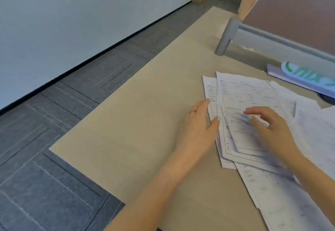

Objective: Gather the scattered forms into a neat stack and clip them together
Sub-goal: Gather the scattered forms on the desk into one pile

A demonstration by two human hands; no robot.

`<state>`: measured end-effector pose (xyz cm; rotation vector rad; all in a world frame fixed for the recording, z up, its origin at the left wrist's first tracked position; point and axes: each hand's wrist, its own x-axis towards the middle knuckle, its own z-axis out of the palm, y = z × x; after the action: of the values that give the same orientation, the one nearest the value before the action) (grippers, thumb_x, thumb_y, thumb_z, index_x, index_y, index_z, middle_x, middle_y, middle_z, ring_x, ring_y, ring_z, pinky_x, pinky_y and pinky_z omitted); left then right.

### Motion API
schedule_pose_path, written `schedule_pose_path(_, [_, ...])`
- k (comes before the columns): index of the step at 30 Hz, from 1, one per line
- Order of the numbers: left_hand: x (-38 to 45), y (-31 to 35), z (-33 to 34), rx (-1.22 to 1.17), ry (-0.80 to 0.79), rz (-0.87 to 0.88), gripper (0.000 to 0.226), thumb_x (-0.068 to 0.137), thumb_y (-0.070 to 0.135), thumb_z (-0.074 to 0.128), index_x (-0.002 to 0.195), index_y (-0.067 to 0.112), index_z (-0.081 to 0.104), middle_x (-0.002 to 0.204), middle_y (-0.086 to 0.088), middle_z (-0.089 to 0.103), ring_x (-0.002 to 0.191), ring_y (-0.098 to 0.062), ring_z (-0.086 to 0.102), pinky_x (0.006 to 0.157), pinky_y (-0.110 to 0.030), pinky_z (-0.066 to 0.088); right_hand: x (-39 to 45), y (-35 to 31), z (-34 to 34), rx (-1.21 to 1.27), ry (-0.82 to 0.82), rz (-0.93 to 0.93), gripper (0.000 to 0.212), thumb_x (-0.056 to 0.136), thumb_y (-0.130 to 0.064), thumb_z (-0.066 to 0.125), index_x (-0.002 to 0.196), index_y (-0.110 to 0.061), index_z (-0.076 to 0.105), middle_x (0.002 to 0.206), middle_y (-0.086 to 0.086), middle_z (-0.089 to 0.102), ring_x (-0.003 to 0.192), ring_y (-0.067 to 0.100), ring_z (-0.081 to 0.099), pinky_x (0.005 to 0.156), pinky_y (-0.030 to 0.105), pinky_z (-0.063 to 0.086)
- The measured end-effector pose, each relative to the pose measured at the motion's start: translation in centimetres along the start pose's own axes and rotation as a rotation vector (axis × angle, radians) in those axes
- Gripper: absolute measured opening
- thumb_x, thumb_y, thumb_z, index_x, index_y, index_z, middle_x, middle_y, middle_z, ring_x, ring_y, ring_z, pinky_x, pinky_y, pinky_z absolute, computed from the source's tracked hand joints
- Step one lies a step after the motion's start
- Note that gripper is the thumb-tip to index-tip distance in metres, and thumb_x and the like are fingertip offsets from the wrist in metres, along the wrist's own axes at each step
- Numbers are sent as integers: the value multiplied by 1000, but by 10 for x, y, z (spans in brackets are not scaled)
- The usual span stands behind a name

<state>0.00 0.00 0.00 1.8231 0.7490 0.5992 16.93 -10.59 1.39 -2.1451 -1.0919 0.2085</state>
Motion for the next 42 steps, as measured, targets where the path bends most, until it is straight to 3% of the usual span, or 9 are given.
schedule_pose_path(5, [-15, 11, 42, 137, -72, -4, 56, 91, 26, 46, 143, 19, 27, 153, 3, 28, 140, -13, 24, 109, -25, 22, -32, 39, -14, -308, -93, -233, 25, 85, -12, 61, 109, -17, 66, 129, 5, 54, 121, 23, 47, 102, 32, 30])
schedule_pose_path(12, [-35, 21, 74, 435, -67, -88, 48, 83, 27, 45, 130, 18, 44, 136, -3, 50, 126, -24, 45, 102, -42, 41, -86, 73, -62, -286, -129, -64, 65, 89, -36, 55, 146, -22, 25, 156, 1, 23, 142, 21, 23, 116, 35, 18])
schedule_pose_path(17, [-34, 36, 79, 441, -59, -100, 44, 81, 18, 49, 125, 16, 47, 134, -6, 52, 118, -26, 52, 90, -30, 43, -107, 97, -72, -369, -280, -64, 62, 91, -52, 36, 145, -24, 26, 157, -2, 18, 144, 17, 16, 118, 37, 11])
schedule_pose_path(22, [-13, 46, 77, 349, 4, -238, 54, 86, 19, 51, 137, 11, 33, 137, -9, 49, 123, -28, 47, 91, -29, 37, -111, 110, -70, -340, -261, -114, 114, 52, -91, -6, 143, -31, 30, 155, -8, 24, 142, 14, 19, 118, 41, 9])
schedule_pose_path(24, [4, 43, 73, 314, 46, -260, 54, 84, 22, 50, 135, 13, 36, 132, -4, 53, 119, -28, 50, 98, -34, 42, -107, 110, -72, -334, -255, -137, 111, 53, -90, -4, 141, -33, 33, 153, -9, 28, 140, 14, 24, 116, 37, 14])
schedule_pose_path(29, [49, 41, 76, 219, 128, -274, 42, 86, 16, 50, 128, 11, 45, 122, 10, 49, 105, -17, 48, 83, -28, 36, -79, 112, -92, -276, -422, -183, 48, 89, -54, 41, 134, -36, 43, 144, -16, 37, 130, 7, 32, 108, 26, 22])
schedule_pose_path(34, [84, 33, 83, 105, 136, -305, 53, 88, 23, 56, 136, 9, 39, 132, -1, 49, 112, -20, 51, 88, -31, 38, -72, 127, -92, -356, -551, -301, 64, 82, -69, 27, 141, -46, 21, 145, -30, 15, 131, -6, 11, 111, 21, 5])
schedule_pose_path(38, [86, 16, 89, 160, 89, -258, 12, 86, 17, 51, 92, 12, 60, 85, -2, 63, 73, -18, 58, 59, -25, 41, -80, 128, -85, -389, -498, -368, 68, 81, -70, 13, 144, -44, 13, 146, -32, 5, 135, -9, 0, 112, 21, -10])
schedule_pose_path(42, [80, 10, 90, 229, 134, -226, 12, 85, 17, 48, 76, 11, 55, 71, -6, 54, 64, -22, 49, 54, -26, 34, -84, 126, -86, -328, -446, -347, 63, 85, -65, 26, 143, -41, 19, 150, -28, 12, 137, -9, 4, 113, 20, -5])
